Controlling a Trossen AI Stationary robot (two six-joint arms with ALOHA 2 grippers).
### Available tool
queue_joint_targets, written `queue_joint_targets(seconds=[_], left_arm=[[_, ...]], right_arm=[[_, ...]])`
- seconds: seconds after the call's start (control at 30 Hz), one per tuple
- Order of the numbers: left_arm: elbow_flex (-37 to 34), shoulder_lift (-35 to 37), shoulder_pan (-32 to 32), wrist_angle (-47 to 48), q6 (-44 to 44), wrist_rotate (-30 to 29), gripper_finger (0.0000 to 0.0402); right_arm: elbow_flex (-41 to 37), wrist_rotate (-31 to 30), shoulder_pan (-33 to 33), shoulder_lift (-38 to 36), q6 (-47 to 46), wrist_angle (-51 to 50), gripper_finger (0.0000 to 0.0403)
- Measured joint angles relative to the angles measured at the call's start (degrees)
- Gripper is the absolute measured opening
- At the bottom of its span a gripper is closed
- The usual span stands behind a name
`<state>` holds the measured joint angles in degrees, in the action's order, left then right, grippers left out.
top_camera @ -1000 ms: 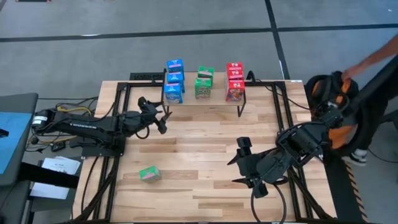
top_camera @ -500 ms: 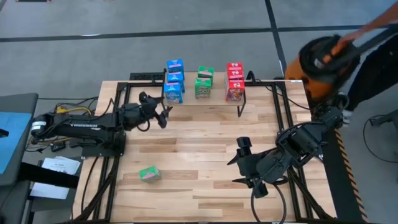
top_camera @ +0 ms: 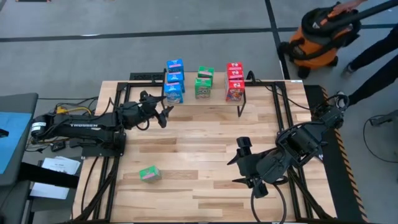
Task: Stack cereal on shelf
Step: Put the blue cereal box on the shelf aligned with the other blue cereal boxes
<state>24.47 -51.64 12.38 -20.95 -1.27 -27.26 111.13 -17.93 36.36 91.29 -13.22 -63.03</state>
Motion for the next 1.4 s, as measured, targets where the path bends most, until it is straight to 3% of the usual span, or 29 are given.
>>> queue_joint_targets(seconds=[0.3,0.47,0.77,1.0,1.4], left_arm=[[0.0,-4.35,0.13,-3.44,-0.42,0.81,0.0291],[0.0,-6.73,0.15,-4.97,-0.57,-2.25,0.0291],[0.0,-4.28,-2.3,-4.48,-1.48,-2.68,0.0291],[0.0,-1.79,-6.9,-0.47,-3.61,-7.21,0.0291],[0.0,-2.62,-8.85,-2.79,-1.46,-6.37,0.0291]], right_arm=[[0.0,0.0,-0.04,0.0,0.22,-0.01,0.0281],[0.0,0.0,-0.04,0.0,0.22,-0.02,0.0281],[0.0,0.0,-0.03,0.0,0.18,-1.44,0.0281],[0.0,0.0,-0.02,0.0,0.16,-1.39,0.0281],[0.0,0.0,-0.18,0.0,-0.35,-1.19,0.0281]])
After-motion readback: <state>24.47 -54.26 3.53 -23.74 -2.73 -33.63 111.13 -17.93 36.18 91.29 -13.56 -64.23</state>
